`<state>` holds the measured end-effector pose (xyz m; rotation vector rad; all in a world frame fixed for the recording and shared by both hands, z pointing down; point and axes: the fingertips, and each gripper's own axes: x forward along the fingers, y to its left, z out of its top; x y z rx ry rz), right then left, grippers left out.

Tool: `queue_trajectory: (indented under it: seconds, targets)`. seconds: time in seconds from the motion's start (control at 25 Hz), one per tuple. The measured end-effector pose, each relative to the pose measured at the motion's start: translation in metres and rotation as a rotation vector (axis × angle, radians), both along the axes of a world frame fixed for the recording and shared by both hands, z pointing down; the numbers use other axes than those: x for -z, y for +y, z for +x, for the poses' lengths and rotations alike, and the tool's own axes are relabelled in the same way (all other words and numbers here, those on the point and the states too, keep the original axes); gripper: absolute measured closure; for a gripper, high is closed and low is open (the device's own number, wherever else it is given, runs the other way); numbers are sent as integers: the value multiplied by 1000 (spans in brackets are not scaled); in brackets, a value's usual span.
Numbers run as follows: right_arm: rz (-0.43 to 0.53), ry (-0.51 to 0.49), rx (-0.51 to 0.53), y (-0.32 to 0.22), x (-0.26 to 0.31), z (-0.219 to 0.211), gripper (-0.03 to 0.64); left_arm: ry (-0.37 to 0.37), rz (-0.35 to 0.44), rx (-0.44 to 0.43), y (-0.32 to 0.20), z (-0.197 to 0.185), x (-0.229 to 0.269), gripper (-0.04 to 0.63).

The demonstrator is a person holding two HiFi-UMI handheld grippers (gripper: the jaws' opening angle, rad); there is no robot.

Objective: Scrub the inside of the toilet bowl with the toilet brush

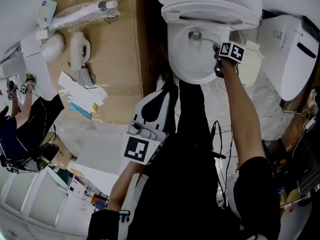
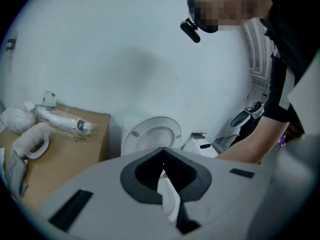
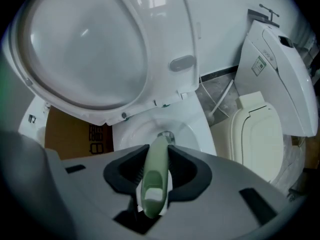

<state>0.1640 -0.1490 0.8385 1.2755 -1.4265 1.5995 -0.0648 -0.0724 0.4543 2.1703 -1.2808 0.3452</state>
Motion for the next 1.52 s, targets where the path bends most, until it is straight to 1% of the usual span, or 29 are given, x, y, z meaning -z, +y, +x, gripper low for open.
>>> queue_trajectory:
  seconds: [0.08,0.24,0.28,0.36,0.4,0.48,0.56,0.84,0.96,1.08,1.32,1.44,1.52]
  targets:
    - [0,12,5,-3,0,8,491,14,24,3,-2,4,1,586]
    - [-4,26,1,-1,2,25,491,2,-12,-4,-3,12,1,586]
    - [-7,27,-4,2,3,29,491,5,-9,-5,-2,14,1,586]
    - [-18,27,-11,10,5,34,491,29,28,-7,-2,18,6,586]
    - [-23,26,-13,15,6,36,491,34,35,-12,-1,19,7,586]
    - [-32,23,-17,25,7,37,491,26,14,-28,2,20,7,586]
    - [-39,21,-20,38,8,36,491,25,12,-40,4,20,9,588]
    - [-72,18,-10,90,8,15,491,30,24,-58,20,5,13,587]
    - [-97,9,-23,115,6,2,491,43,28,-66,28,-2,15,586]
    - [-111,-13,-54,133,5,-15,491,38,25,-69,36,-14,13,588]
    - [-110,-57,-149,146,8,-45,491,54,35,-65,44,-36,15,586]
    - [-82,-69,-202,144,17,-50,491,56,46,-64,48,-47,17,586]
    - [-54,-59,-205,141,29,-50,491,71,68,-65,47,-51,23,586]
